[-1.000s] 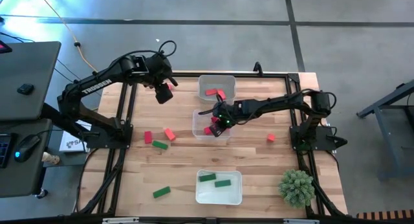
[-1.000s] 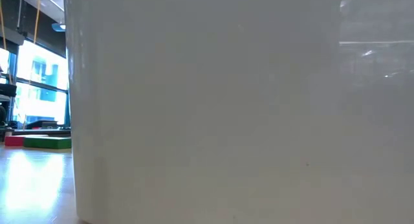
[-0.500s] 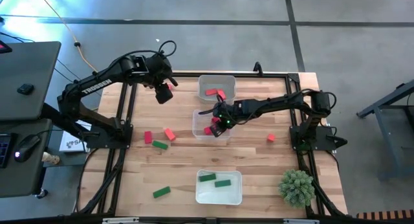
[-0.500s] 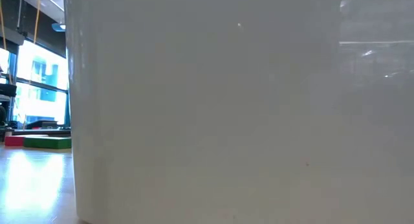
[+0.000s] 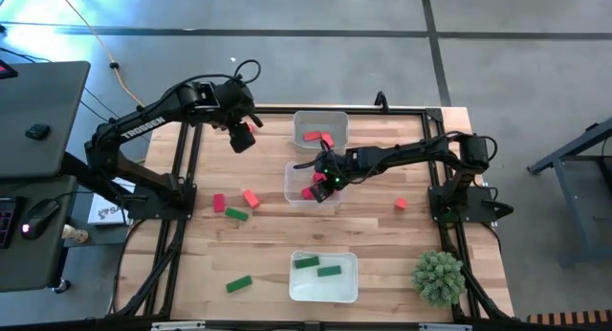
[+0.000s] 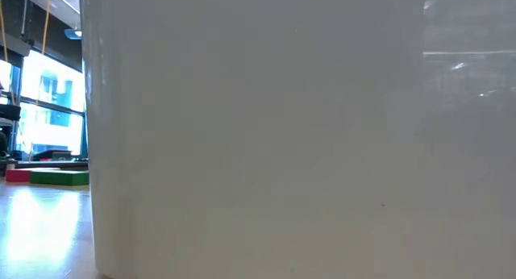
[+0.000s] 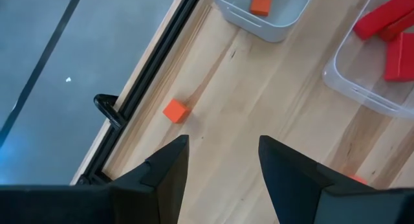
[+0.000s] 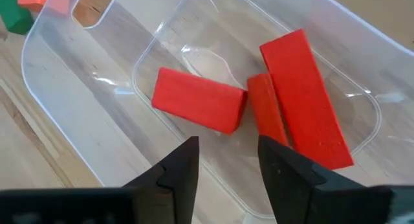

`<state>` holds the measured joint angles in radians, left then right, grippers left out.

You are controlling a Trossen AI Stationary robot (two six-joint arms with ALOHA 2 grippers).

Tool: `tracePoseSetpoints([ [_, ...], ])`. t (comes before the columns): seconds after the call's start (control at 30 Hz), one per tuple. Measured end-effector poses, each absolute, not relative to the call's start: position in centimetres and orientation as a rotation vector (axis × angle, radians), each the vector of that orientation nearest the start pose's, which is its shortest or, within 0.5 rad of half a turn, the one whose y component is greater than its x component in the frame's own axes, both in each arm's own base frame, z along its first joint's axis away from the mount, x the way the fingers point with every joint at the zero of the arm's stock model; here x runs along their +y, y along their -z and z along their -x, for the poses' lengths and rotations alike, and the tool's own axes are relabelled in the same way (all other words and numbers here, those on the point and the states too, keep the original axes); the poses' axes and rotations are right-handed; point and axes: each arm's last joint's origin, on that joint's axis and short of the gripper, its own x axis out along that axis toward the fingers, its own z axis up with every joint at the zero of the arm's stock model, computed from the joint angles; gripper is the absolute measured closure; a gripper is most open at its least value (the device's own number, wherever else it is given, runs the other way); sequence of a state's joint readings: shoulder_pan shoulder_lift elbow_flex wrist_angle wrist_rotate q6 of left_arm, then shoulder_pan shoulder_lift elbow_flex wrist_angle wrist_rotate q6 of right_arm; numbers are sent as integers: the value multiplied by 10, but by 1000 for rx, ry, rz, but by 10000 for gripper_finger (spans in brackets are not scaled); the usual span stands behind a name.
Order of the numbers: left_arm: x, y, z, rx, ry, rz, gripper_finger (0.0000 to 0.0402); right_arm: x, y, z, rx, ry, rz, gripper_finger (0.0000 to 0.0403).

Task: Sort & place blocks by color
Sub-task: Put the orange block into the gray bin

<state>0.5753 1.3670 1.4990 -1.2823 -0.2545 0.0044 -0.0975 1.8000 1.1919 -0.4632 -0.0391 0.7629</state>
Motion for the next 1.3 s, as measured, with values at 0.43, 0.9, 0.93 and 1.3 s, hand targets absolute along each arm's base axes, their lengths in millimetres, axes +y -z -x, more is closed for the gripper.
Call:
tracePoseSetpoints([
  [0.43,138,-367,-197,1195,-732,108,203,-36,-214,-372,952,474,-773,241],
  [0.9,146,-363,-181,1221,-711,351,159,-41,-279,-377,971,511,-501,242],
  [0.93,145,-363,-182,1214,-696,369,160,-42,-285,-377,969,511,-472,242],
  [1.3,113,-347,-203,1311,-450,185,162,-52,-349,-365,997,506,-209,243],
])
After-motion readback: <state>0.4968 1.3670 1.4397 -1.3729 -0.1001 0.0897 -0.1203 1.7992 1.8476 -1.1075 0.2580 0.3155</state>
